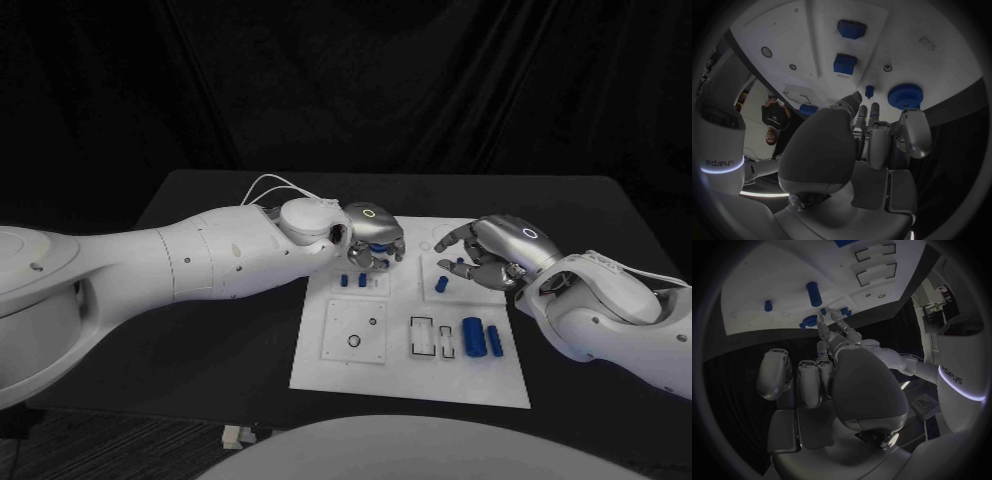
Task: Assemble the parts on the task board
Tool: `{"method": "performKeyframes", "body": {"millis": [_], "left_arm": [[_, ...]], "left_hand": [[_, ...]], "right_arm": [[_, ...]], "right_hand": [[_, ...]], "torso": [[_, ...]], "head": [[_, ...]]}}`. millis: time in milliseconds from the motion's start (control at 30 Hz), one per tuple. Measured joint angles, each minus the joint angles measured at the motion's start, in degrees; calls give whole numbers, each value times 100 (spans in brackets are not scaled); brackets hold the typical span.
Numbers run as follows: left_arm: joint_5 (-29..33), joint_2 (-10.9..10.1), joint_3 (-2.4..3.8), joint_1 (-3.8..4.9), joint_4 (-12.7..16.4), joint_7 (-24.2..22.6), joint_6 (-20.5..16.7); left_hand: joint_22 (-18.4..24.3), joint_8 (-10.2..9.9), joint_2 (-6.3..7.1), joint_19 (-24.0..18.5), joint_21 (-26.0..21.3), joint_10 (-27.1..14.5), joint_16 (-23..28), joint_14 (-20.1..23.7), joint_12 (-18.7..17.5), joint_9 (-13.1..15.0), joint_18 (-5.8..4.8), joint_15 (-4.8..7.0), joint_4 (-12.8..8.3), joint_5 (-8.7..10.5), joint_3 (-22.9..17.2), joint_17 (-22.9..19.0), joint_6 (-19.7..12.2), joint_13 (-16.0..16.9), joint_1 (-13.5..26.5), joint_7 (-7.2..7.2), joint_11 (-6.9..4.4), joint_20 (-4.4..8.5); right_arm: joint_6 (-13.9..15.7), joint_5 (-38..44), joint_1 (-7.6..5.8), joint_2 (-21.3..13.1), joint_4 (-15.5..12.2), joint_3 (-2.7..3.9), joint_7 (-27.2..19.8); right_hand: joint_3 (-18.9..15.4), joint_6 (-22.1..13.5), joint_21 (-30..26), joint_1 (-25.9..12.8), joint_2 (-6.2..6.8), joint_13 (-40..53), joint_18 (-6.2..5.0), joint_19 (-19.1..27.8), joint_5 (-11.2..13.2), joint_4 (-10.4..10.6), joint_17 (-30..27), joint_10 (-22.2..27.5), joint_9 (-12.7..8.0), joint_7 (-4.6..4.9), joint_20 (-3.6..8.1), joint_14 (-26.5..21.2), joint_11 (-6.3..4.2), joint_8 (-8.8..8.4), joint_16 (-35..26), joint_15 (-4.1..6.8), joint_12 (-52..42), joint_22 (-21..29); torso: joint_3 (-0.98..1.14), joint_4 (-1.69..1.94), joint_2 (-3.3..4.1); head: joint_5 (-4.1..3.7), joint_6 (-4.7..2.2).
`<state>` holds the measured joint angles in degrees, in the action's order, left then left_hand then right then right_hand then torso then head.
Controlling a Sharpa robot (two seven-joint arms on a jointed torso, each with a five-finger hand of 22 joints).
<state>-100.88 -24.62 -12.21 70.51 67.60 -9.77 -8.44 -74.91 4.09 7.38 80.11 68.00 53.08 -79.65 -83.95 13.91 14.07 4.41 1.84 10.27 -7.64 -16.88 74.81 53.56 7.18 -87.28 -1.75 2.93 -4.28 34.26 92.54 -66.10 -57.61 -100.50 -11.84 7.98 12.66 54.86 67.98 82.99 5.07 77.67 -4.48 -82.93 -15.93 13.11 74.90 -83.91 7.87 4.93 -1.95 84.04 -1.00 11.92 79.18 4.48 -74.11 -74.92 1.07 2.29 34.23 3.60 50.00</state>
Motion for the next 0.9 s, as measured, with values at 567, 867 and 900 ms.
{"method": "performKeyframes", "body": {"millis": [567, 867, 900], "left_arm": [[-31, 94, 0, -93, -212, 59, 64], [-34, 147, 9, -144, -322, 48, 23], [-34, 155, 11, -151, -333, 43, 7]], "left_hand": [[0, 22, 13, 0, -59, 57, 23, 0, 0, -26, 0, 0, -95, -66, -95, -84, 112, -54, 14, -71, -24, 0], [1, 48, 13, -1, -112, 129, 72, 23, 1, -25, 0, 22, -119, -116, -151, -171, 216, -86, 13, -94, -18, 0], [1, 70, 12, 0, -116, 150, 71, 23, 1, -25, 0, 21, -135, -144, -171, -181, 250, -92, 12, -103, -36, 0]], "right_arm": [[0, 0, 0, 5, 3, 0, -2], [0, 0, 0, 5, 7, 0, -3], [0, 0, 0, 5, 8, 0, -3]], "right_hand": [[0, 0, 0, 0, 0, 0, 0, 0, 0, 0, 0, 0, -4, 0, 0, 0, 0, 0, 0, 0, -1, 1], [0, 0, 0, 0, 0, 0, 0, 0, 0, 0, 0, 0, -6, 0, 0, 0, 0, 0, 0, 0, -5, 1], [0, 0, 0, 0, 0, 0, 0, 0, 0, 0, 0, 0, -6, 0, 0, 0, 0, 0, 0, 0, -7, 1]], "torso": [[-2, 0, -1], [-2, -1, -1], [-2, -1, -1]], "head": [[-6, 0], [1, 0], [1, 0]]}}
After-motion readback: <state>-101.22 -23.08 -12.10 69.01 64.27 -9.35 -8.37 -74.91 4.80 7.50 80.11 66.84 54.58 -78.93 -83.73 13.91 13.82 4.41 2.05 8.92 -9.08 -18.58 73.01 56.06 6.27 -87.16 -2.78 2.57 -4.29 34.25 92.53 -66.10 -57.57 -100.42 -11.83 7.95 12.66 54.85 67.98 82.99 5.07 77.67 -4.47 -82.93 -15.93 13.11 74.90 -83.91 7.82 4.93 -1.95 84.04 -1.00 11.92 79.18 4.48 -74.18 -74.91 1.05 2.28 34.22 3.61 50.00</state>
